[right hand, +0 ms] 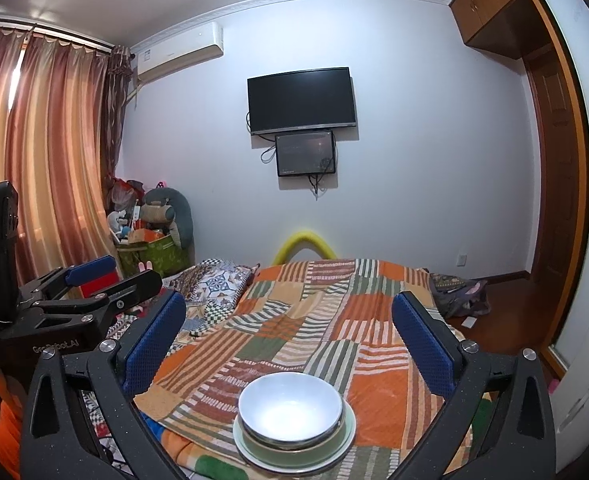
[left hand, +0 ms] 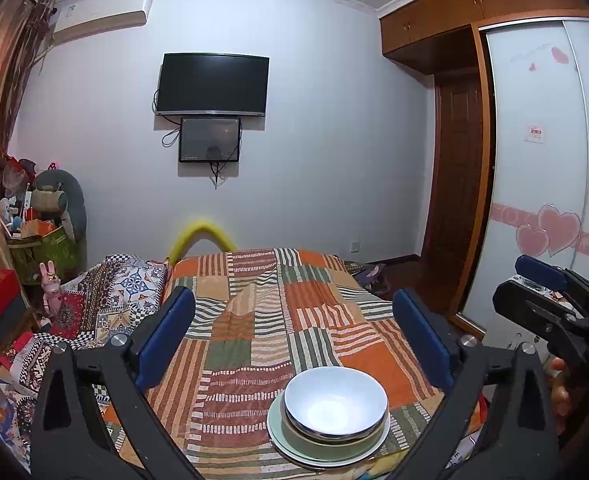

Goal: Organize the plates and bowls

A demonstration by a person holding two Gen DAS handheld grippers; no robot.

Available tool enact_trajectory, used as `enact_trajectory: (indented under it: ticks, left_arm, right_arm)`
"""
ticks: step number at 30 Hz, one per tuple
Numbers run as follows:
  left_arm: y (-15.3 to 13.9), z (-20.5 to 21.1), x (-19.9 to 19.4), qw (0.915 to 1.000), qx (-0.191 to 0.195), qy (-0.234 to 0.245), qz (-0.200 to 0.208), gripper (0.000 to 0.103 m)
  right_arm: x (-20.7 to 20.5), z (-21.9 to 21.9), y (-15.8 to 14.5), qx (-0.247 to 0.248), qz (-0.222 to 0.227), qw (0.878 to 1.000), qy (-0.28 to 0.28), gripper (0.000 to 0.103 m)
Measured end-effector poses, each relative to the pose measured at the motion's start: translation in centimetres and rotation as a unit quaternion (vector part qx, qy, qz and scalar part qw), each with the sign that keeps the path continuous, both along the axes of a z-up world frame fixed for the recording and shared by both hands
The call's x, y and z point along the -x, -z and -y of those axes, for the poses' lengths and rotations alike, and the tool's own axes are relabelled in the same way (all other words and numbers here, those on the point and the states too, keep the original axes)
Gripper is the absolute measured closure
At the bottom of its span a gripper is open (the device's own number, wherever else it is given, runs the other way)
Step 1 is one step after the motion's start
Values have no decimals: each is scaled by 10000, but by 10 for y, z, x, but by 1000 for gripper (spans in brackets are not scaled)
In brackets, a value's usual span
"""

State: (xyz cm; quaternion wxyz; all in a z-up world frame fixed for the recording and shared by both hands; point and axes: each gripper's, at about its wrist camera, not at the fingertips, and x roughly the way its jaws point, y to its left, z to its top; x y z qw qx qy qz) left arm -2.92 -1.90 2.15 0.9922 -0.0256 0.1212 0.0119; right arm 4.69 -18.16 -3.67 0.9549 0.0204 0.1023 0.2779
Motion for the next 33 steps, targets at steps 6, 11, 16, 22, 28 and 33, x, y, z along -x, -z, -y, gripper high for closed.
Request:
enact_trajectory:
  ticks: [6,11,16,22,28,33]
  left_arm:
    - [2,0,1,10000,35,-3,-10,2]
    - [2,-1,1,10000,43,0,-21,2]
    - [3,-1,1,10000,48,-10,-28,2]
    - [4,-1,1,10000,64,7,-39,2]
    - [3,0,0,10000,54,6,-39,2]
    - [3,1,1,10000,51,54,-22,1]
  right_arm:
    - [-1,2,0,-37,-40,10000,8,0]
    - [0,3,0,-62,-55,10000,23,0]
    - [0,6,1,-73,-71,9999,12,0]
    - [0,6,0,-73,-75,9999,10,0]
    - [1,4,0,-67,-89,9999,-2,0]
    - [1,5,0,-69,-90,9999,0,0]
